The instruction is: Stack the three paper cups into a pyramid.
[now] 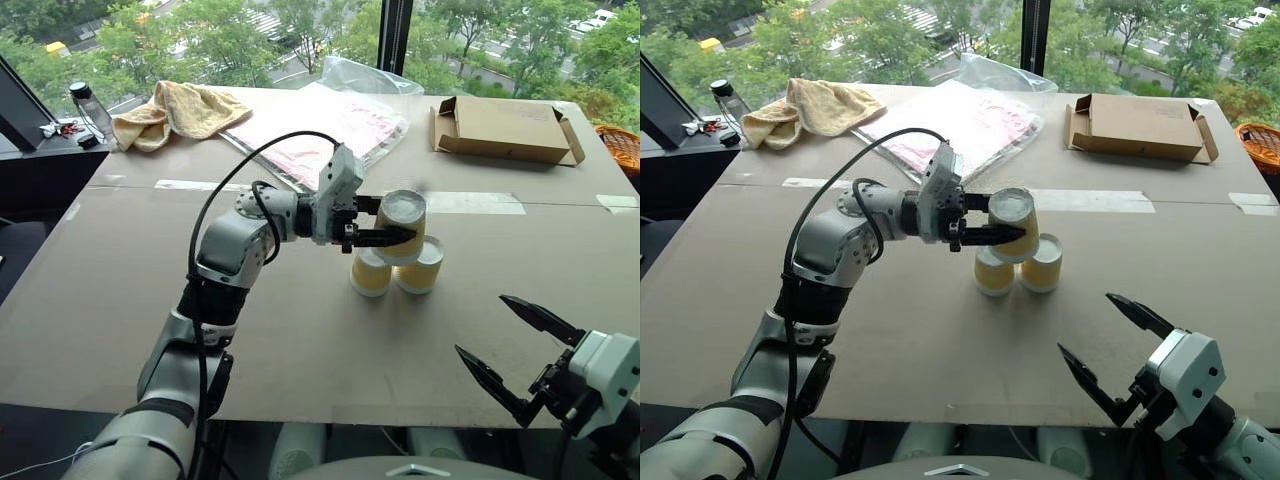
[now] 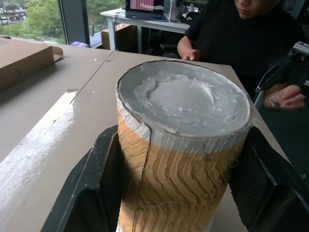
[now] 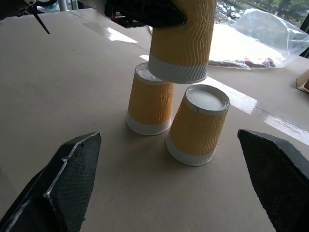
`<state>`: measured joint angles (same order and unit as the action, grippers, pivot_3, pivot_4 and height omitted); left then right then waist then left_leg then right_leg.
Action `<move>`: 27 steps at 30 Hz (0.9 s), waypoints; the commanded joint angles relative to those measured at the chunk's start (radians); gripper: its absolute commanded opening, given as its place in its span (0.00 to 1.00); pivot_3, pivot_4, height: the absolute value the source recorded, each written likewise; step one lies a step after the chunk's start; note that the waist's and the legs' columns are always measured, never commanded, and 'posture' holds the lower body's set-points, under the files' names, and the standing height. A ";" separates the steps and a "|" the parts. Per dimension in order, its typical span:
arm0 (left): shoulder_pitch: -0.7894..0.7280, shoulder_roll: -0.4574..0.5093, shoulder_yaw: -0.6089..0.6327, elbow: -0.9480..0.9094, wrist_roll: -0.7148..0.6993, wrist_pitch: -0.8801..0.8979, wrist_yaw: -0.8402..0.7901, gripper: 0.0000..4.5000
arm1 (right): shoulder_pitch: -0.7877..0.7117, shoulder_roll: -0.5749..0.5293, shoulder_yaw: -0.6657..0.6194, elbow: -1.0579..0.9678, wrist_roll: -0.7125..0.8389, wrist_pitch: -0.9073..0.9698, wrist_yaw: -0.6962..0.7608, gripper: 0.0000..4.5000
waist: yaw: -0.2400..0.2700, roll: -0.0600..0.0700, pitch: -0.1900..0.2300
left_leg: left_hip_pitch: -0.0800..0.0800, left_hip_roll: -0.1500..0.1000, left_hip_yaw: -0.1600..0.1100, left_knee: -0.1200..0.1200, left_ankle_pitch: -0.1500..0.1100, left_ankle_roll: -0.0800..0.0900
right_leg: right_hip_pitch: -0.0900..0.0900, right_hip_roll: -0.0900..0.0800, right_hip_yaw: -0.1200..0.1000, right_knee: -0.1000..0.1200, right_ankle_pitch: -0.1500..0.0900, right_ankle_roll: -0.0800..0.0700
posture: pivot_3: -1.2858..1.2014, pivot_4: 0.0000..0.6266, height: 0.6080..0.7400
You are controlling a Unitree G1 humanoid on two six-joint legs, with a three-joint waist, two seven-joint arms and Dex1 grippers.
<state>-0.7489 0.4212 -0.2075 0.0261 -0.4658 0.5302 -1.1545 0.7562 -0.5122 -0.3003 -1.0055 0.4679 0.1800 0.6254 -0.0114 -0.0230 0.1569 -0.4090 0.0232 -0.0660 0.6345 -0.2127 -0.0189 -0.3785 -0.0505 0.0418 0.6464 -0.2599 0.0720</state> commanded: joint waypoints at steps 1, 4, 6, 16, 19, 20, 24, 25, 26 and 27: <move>0.011 -0.024 -0.003 0.017 0.028 -0.073 0.000 0.61 | -0.010 0.004 -0.010 -0.025 -0.007 -0.028 -0.002 1.00 | 0.001 0.000 0.000 | 0.000 0.000 0.000 0.000 0.000 0.000 | 0.000 0.000 0.000 0.000 0.000 0.000 | 0.52 0.24 1.00; 0.010 -0.044 0.003 0.042 0.036 -0.105 -0.004 0.61 | -0.015 0.005 -0.014 -0.023 -0.007 -0.029 -0.001 1.00 | 0.002 0.000 0.000 | 0.000 0.000 0.000 0.000 0.000 0.000 | 0.000 0.000 0.000 0.000 0.000 0.000 | 0.52 0.24 1.00; 0.009 -0.057 0.001 0.055 0.042 -0.123 -0.008 0.61 | -0.020 0.005 -0.013 -0.022 -0.010 -0.029 -0.003 1.00 | 0.003 0.000 0.000 | 0.000 0.000 0.000 0.000 0.000 0.000 | 0.000 0.000 0.000 0.000 0.000 0.000 | 0.52 0.24 1.00; -0.006 -0.084 0.003 0.094 0.056 -0.136 -0.010 0.61 | -0.030 0.007 -0.012 -0.021 -0.017 -0.029 -0.006 1.00 | 0.003 0.000 0.000 | 0.000 0.000 0.000 0.000 0.000 0.000 | 0.000 0.000 0.000 0.000 0.000 0.000 | 0.52 0.24 1.00; -0.004 -0.090 0.006 0.097 0.050 -0.132 -0.017 0.75 | -0.032 0.008 -0.009 -0.021 -0.020 -0.029 -0.006 1.00 | 0.002 0.000 0.000 | 0.000 0.000 0.000 0.000 0.000 0.000 | 0.000 0.000 0.000 0.000 0.000 0.000 | 0.52 0.24 1.00; -0.003 -0.091 0.007 0.094 0.048 -0.128 -0.017 0.80 | -0.033 0.008 -0.009 -0.021 -0.020 -0.028 -0.006 1.00 | 0.002 0.000 0.000 | 0.000 0.000 0.000 0.000 0.000 0.000 | 0.000 0.000 0.000 0.000 0.000 0.000 | 0.52 0.24 1.00; -0.009 -0.083 0.048 0.077 0.023 -0.119 -0.005 0.99 | -0.031 0.008 -0.009 -0.023 -0.019 -0.026 -0.006 1.00 | 0.001 0.000 0.000 | 0.000 0.000 0.000 0.000 0.000 0.000 | 0.000 0.000 0.000 0.000 0.000 0.000 | 0.52 0.24 1.00; -0.009 -0.078 0.060 0.069 0.009 -0.109 -0.007 0.99 | -0.030 0.009 -0.008 -0.024 -0.019 -0.027 -0.006 1.00 | 0.001 0.000 0.000 | 0.000 0.000 0.000 0.000 0.000 0.000 | 0.000 0.000 0.000 0.000 0.000 0.000 | 0.52 0.24 1.00; -0.010 -0.072 0.079 0.058 -0.013 -0.087 -0.003 0.99 | -0.030 0.009 -0.007 -0.024 -0.019 -0.026 -0.006 1.00 | 0.001 0.000 0.000 | 0.000 0.000 0.000 0.000 0.000 0.000 | 0.000 0.000 0.000 0.000 0.000 0.000 | 0.52 0.24 1.00; -0.009 -0.056 0.110 0.041 -0.046 -0.050 0.001 0.99 | -0.036 0.007 -0.003 -0.023 -0.019 -0.022 -0.007 1.00 | 0.000 0.000 0.000 | 0.000 0.000 0.000 0.000 0.000 0.000 | 0.000 0.000 0.000 0.000 0.000 0.000 | 0.52 0.24 1.00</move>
<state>-0.7409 0.3462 -0.1579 0.1229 -0.4564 0.4463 -1.1584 0.7261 -0.5064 -0.2996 -1.0041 0.4443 0.1702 0.6229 -0.0109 -0.0230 0.1569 -0.4090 0.0232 -0.0661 0.6346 -0.2127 -0.0188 -0.3785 -0.0505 0.0417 0.6464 -0.2598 0.0722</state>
